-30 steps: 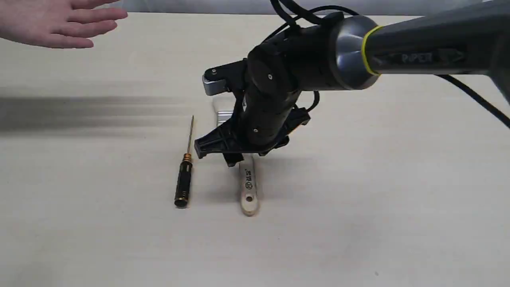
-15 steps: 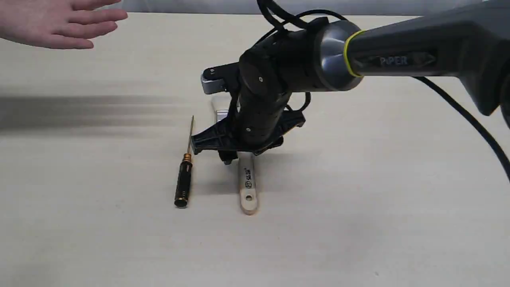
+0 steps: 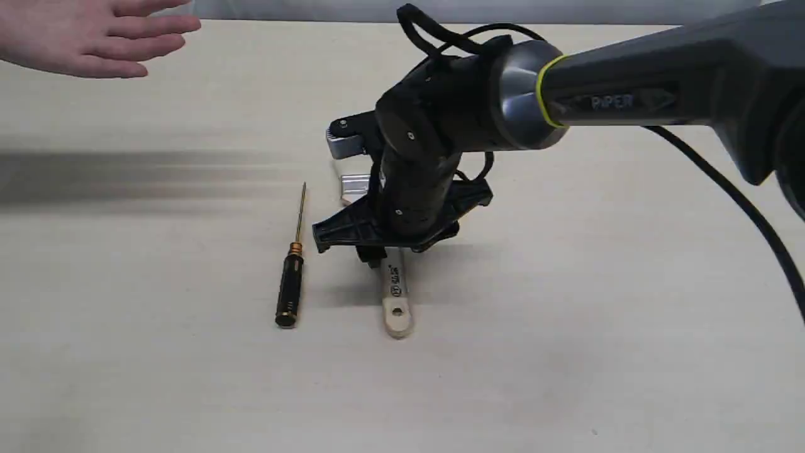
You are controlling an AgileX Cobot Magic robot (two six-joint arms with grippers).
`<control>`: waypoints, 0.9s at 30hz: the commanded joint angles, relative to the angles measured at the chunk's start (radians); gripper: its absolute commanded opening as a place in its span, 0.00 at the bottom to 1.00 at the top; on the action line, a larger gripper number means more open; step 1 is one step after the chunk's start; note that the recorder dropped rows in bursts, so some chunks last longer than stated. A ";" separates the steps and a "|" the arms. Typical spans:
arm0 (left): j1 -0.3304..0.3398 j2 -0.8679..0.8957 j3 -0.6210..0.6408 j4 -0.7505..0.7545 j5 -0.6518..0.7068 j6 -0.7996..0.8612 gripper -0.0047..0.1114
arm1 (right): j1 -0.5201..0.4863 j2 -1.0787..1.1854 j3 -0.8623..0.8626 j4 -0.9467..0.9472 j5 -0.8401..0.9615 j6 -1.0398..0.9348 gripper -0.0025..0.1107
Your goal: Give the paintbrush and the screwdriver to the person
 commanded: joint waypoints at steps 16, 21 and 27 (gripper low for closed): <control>-0.006 -0.002 0.002 -0.002 -0.012 -0.002 0.04 | 0.006 -0.075 0.004 -0.064 -0.090 -0.032 0.06; -0.006 -0.002 0.002 -0.004 -0.010 -0.002 0.04 | 0.006 -0.211 0.004 -0.057 -0.074 -0.078 0.06; -0.006 -0.002 0.002 -0.004 -0.010 -0.002 0.04 | 0.006 -0.405 0.004 0.025 -0.056 -0.187 0.06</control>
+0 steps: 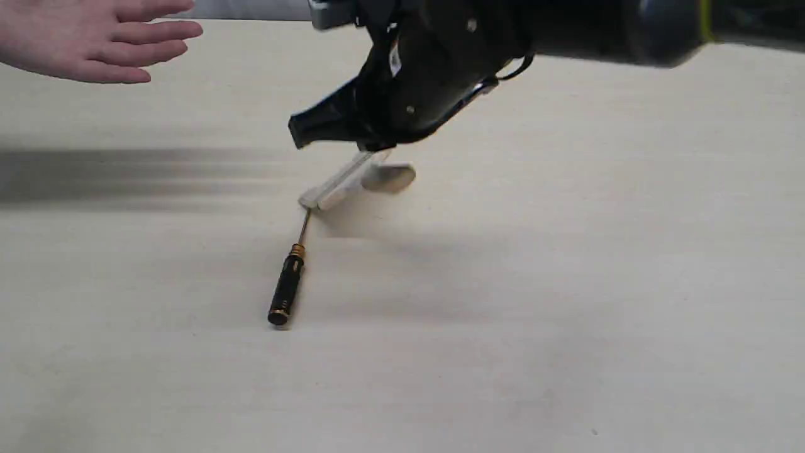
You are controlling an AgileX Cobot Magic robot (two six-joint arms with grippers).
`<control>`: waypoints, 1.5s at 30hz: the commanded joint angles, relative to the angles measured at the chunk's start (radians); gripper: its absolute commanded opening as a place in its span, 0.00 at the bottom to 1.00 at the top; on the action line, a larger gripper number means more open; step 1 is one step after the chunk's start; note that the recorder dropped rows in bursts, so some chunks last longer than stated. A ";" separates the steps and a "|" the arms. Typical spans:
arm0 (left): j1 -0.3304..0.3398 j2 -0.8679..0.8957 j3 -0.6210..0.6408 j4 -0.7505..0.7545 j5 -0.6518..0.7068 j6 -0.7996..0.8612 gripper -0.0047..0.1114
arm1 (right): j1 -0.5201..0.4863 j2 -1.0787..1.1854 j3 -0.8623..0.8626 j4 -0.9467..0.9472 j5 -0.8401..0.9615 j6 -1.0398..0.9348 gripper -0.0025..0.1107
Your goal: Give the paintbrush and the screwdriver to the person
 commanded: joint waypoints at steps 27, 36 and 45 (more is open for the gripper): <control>-0.006 -0.002 0.002 -0.002 -0.011 -0.002 0.04 | 0.035 0.156 0.004 0.083 0.136 -0.174 0.48; -0.006 -0.002 0.002 -0.002 -0.011 -0.002 0.04 | 0.035 0.180 0.004 0.106 0.192 -0.174 0.46; -0.006 -0.002 0.002 -0.002 -0.011 -0.002 0.04 | 0.035 0.295 0.004 0.195 0.172 -0.174 0.50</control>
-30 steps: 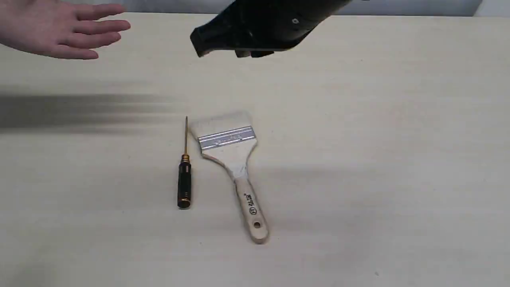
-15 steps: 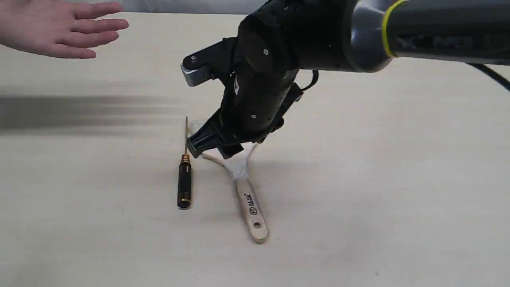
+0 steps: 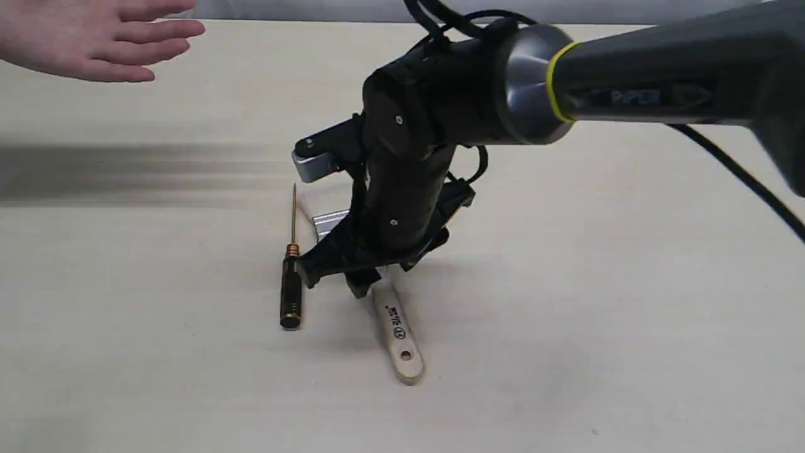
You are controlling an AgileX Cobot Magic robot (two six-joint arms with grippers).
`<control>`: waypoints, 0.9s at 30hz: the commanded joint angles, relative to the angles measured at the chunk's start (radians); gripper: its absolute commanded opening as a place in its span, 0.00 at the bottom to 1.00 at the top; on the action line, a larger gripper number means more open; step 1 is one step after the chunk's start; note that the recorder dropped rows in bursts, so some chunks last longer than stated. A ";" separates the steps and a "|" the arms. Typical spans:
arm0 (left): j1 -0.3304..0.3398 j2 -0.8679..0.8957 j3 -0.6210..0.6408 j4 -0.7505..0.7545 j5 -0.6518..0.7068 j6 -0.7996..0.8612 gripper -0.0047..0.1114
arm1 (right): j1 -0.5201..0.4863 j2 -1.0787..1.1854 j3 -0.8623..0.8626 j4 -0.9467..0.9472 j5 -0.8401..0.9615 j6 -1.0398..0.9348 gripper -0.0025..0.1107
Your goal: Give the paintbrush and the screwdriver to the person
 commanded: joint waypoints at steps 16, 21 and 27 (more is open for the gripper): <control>-0.006 -0.002 0.002 -0.004 -0.010 -0.002 0.04 | 0.001 0.057 0.002 0.018 -0.136 -0.001 0.26; -0.006 -0.002 0.002 -0.004 -0.010 -0.002 0.04 | 0.001 0.057 0.002 -0.006 -0.136 0.003 0.06; -0.006 -0.002 0.002 -0.004 -0.010 -0.002 0.04 | 0.001 0.054 0.002 -0.032 -0.151 0.007 0.06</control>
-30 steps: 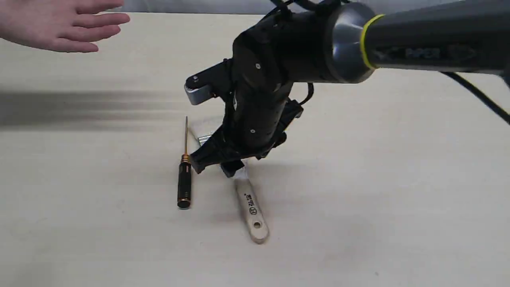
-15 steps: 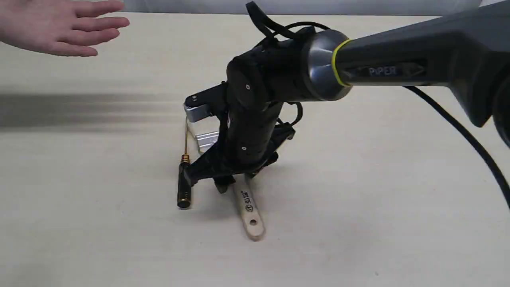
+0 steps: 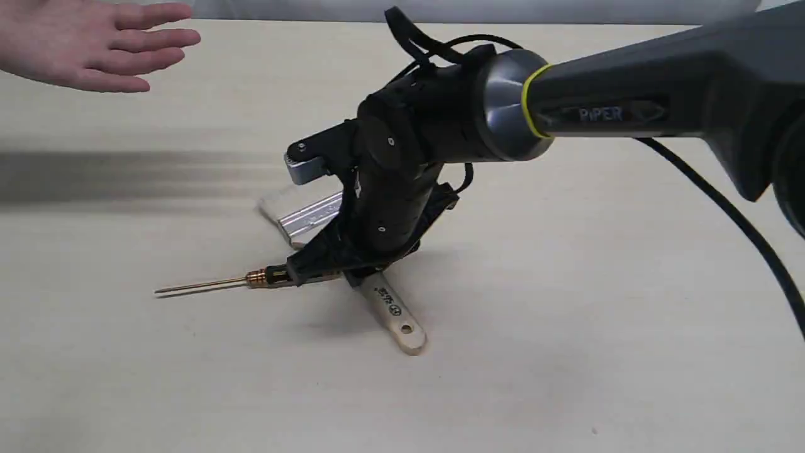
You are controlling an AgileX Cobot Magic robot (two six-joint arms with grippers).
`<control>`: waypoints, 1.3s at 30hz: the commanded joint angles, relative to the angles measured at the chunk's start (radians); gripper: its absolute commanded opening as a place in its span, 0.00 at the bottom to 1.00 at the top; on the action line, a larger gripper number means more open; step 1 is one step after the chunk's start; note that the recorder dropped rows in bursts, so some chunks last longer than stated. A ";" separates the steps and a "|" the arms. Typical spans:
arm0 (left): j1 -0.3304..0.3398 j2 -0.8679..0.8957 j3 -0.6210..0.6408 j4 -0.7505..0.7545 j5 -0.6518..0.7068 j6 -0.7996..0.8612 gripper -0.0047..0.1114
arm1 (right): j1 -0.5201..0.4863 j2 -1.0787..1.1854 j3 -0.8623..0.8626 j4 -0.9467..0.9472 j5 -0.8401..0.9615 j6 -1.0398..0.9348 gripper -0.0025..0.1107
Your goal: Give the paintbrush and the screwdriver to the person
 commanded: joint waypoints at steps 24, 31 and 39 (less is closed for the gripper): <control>-0.006 -0.002 0.002 0.000 -0.011 -0.002 0.04 | 0.000 -0.271 -0.265 0.355 -0.042 -0.331 0.06; -0.006 -0.002 0.002 0.000 -0.011 -0.002 0.04 | 0.000 -0.134 -0.428 0.390 -0.032 -0.393 0.06; -0.006 -0.002 0.002 -0.004 -0.008 -0.002 0.04 | 0.000 0.001 -0.487 0.456 -0.034 -0.493 0.19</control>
